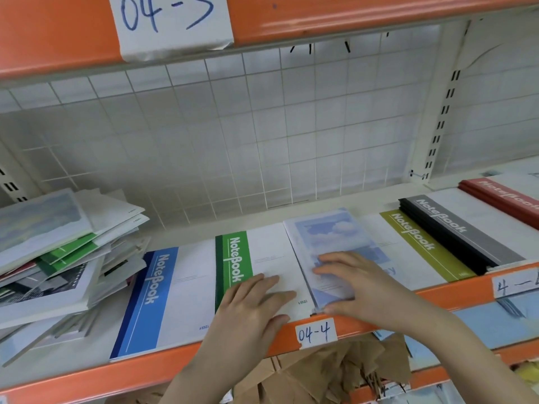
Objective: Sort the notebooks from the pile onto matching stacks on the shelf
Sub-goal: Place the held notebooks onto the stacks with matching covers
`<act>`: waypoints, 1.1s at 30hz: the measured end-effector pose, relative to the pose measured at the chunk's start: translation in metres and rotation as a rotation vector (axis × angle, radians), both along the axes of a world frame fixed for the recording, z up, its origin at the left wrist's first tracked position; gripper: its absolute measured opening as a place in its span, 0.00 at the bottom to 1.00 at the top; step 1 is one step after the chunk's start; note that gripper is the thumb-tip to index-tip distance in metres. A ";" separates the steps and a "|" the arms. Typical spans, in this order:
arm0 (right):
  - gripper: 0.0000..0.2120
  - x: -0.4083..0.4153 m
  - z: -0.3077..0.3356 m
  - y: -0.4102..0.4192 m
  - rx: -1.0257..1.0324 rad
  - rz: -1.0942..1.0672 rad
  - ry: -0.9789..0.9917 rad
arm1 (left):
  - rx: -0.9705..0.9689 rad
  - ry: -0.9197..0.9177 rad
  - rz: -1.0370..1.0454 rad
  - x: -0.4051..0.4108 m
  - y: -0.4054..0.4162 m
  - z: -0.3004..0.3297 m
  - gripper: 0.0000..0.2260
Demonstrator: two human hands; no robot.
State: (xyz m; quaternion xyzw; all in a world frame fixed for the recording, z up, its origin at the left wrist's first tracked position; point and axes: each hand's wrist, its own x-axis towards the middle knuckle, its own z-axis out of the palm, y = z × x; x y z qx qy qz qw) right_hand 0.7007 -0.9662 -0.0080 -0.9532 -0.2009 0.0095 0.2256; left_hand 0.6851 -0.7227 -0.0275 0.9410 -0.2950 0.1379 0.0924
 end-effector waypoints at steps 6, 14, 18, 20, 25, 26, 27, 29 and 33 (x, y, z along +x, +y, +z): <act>0.31 -0.005 0.000 0.002 -0.030 0.006 -0.018 | -0.009 0.075 0.015 -0.001 -0.004 0.005 0.17; 0.29 -0.011 0.012 0.042 -0.042 0.142 -0.119 | -0.271 0.274 0.323 0.082 0.019 0.042 0.18; 0.31 -0.007 0.001 0.056 -0.083 0.147 -0.125 | -0.334 0.403 0.459 0.127 0.028 0.029 0.20; 0.33 -0.006 -0.002 0.056 -0.078 0.137 -0.127 | -0.301 0.394 0.498 0.135 0.029 0.019 0.17; 0.34 -0.006 -0.005 0.056 -0.060 0.121 -0.141 | -0.225 0.251 0.529 0.139 0.028 0.006 0.13; 0.33 -0.006 -0.005 0.056 -0.055 0.118 -0.143 | -0.223 0.242 0.531 0.139 0.028 0.005 0.13; 0.33 -0.006 -0.006 0.056 -0.051 0.117 -0.145 | -0.216 0.231 0.532 0.139 0.028 0.005 0.13; 0.33 -0.005 -0.008 0.056 -0.055 0.108 -0.149 | -0.200 0.213 0.538 0.139 0.027 0.005 0.13; 0.34 -0.004 -0.006 0.057 -0.055 0.118 -0.150 | -0.201 0.250 0.534 0.139 0.027 0.008 0.15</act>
